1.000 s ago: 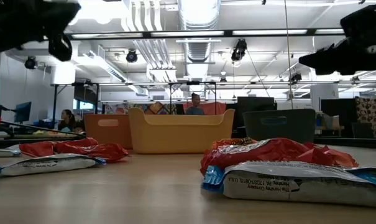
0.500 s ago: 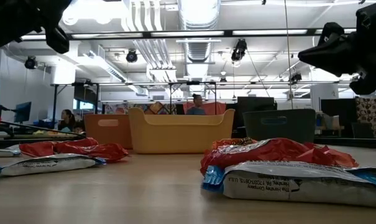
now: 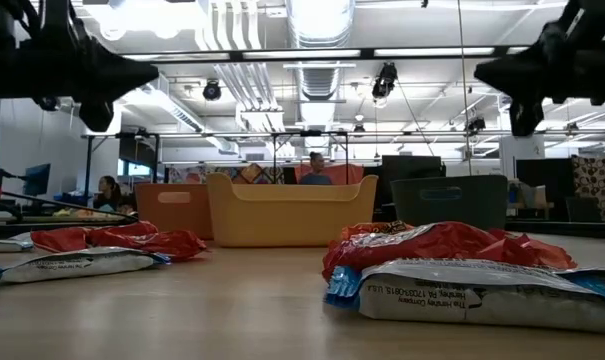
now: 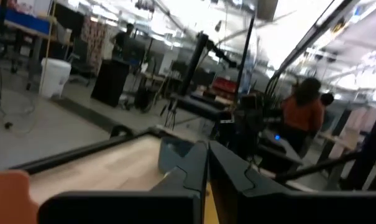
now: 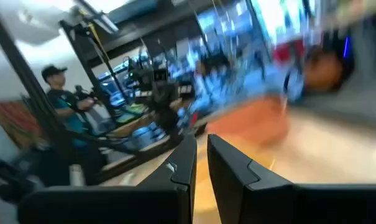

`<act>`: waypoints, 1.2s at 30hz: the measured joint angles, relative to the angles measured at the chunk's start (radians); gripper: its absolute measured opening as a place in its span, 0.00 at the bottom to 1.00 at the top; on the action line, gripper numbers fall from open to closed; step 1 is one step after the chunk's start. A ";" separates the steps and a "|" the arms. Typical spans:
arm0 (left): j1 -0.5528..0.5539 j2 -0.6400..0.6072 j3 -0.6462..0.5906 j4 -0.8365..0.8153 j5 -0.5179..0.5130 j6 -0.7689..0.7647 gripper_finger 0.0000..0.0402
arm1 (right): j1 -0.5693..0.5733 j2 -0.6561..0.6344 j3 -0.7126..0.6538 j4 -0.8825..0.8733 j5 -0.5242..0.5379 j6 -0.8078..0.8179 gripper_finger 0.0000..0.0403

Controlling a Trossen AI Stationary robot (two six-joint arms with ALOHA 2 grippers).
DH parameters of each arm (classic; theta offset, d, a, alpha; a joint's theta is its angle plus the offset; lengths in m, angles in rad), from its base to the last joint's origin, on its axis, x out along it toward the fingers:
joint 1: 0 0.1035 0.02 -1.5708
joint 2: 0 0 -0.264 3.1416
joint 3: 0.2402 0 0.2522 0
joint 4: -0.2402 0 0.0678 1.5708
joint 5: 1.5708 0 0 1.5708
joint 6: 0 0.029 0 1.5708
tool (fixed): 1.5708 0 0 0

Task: Sort candy
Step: Put the orange chocolate into the yellow bin

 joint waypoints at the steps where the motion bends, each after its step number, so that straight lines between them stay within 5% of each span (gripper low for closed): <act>1: 0.000 0.013 0.000 -0.006 0.000 -0.001 0.00 | 0.000 0.015 0.002 -0.016 -0.011 0.079 0.08; 10: -0.001 0.097 0.040 -0.032 0.027 0.041 0.00 | 0.001 0.223 0.264 -0.705 -0.178 0.691 0.08; 16: -0.001 0.131 0.123 -0.066 0.027 0.152 0.00 | 0.001 0.381 0.455 -1.038 -0.288 0.829 0.08; 26: 0.000 0.188 0.194 -0.106 0.026 0.249 0.00 | 0.001 0.525 0.628 -1.040 -0.371 0.704 0.08; 36: 0.000 0.233 0.194 -0.106 0.025 0.243 0.00 | 0.003 0.631 0.697 -1.051 -0.363 0.760 0.08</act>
